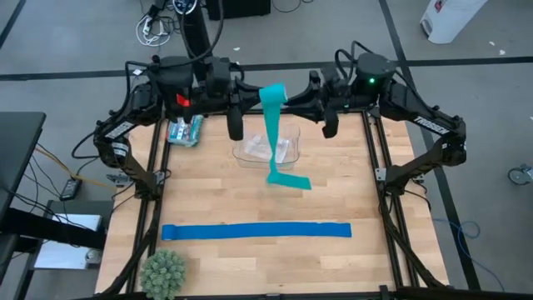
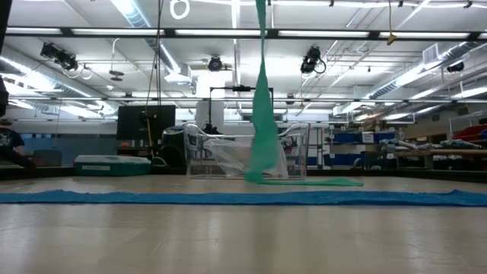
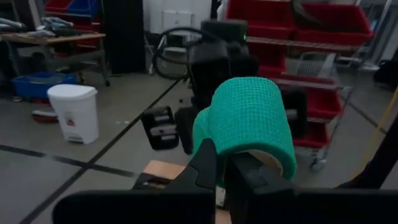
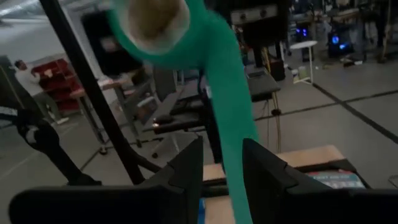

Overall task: Roll bandage
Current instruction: Roll the green bandage

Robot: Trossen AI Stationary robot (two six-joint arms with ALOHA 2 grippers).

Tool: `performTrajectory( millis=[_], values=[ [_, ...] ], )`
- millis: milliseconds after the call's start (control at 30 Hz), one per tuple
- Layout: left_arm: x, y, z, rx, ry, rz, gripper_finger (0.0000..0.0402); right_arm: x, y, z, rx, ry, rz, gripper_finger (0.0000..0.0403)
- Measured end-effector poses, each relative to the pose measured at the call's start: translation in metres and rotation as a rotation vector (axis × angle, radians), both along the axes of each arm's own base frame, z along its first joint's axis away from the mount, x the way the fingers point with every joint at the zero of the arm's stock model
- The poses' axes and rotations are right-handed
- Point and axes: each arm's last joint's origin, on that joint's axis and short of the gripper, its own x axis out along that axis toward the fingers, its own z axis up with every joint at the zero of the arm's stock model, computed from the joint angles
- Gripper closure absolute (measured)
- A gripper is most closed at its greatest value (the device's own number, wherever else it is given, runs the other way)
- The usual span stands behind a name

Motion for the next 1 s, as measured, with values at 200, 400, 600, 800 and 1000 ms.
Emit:
performTrajectory(
  millis=[200,400,600,800,1000],
  values=[
    [0.0,0.005,0.001,-0.065,-0.025,-0.03,0.0385,0.011,-0.001,-0.008,-0.04,0.027,-0.015,0.0297],
    [-0.001,0.006,0.003,-0.096,-0.045,-0.067,0.0385,0.016,-0.003,-0.015,-0.099,0.078,-0.045,0.0298],
    [0.0,0.006,0.004,-0.121,-0.058,-0.081,0.0385,0.016,-0.005,-0.018,-0.12,0.099,-0.051,0.0301],
    [0.0,0.006,0.004,-0.123,-0.065,-0.084,0.038,0.024,-0.003,-0.024,-0.122,0.117,-0.016,0.0301],
    [-0.001,0.011,0.004,-0.116,-0.06,-0.037,0.0381,0.039,0.007,-0.034,-0.091,0.156,0.067,0.0354]
  ],
)
